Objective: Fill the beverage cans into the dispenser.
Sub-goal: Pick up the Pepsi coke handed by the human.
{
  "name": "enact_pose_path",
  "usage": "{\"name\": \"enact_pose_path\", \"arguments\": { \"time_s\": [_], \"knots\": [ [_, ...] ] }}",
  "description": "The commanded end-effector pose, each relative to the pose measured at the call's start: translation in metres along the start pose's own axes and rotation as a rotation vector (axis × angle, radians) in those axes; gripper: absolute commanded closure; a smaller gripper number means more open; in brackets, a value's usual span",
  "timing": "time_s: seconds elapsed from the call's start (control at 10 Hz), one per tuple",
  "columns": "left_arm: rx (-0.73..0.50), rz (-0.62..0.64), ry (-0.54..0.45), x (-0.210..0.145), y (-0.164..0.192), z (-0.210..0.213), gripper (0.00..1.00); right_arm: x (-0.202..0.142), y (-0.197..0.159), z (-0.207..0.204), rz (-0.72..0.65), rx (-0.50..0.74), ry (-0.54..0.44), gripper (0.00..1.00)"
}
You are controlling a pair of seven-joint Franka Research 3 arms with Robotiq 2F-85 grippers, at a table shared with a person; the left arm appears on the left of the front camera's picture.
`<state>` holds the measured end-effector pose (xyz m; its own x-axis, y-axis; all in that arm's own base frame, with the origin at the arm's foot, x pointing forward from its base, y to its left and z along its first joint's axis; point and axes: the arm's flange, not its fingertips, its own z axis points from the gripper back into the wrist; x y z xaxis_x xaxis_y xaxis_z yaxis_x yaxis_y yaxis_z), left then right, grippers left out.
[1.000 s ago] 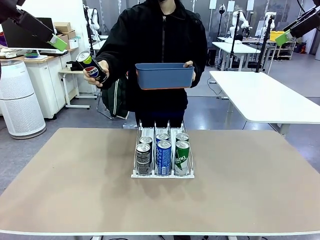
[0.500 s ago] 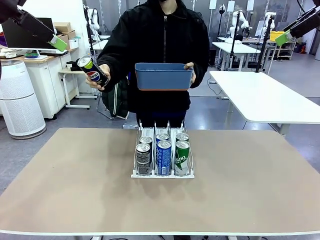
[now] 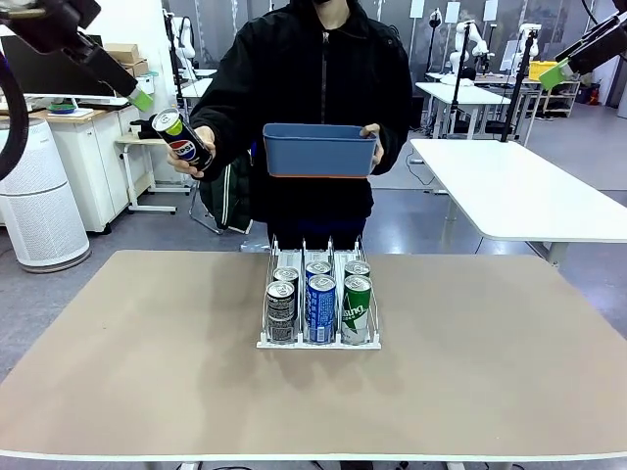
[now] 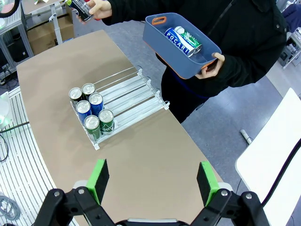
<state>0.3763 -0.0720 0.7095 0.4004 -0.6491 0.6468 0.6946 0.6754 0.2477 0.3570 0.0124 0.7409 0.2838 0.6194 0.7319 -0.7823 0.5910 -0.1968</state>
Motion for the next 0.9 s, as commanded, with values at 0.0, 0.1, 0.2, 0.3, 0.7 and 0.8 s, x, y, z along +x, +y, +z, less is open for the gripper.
{"name": "enact_pose_path", "arguments": {
  "time_s": [0.0,0.1,0.2,0.3,0.7,0.8],
  "knots": [
    [0.006,-0.012,0.042,0.012,0.012,-0.015,0.0,0.0,0.0,0.0,-0.001,0.0,0.0,0.0],
    [0.015,-0.036,0.054,0.015,0.021,-0.023,0.0,0.0,0.0,0.0,-0.001,0.0,0.0,0.0],
    [0.029,-0.047,0.058,0.017,0.025,-0.032,0.0,0.0,0.0,0.0,-0.001,0.0,0.0,0.0],
    [0.026,-0.047,0.07,0.018,0.026,-0.042,0.0,0.0,0.0,0.0,-0.001,0.0,0.0,0.0],
    [0.014,-0.067,0.059,0.017,0.031,-0.067,0.0,0.0,0.0,0.0,-0.001,0.0,0.0,0.0],
    [0.004,-0.066,0.048,0.017,0.03,-0.069,0.0,0.0,0.0,0.0,-0.001,0.0,0.0,0.0]
  ]
}}
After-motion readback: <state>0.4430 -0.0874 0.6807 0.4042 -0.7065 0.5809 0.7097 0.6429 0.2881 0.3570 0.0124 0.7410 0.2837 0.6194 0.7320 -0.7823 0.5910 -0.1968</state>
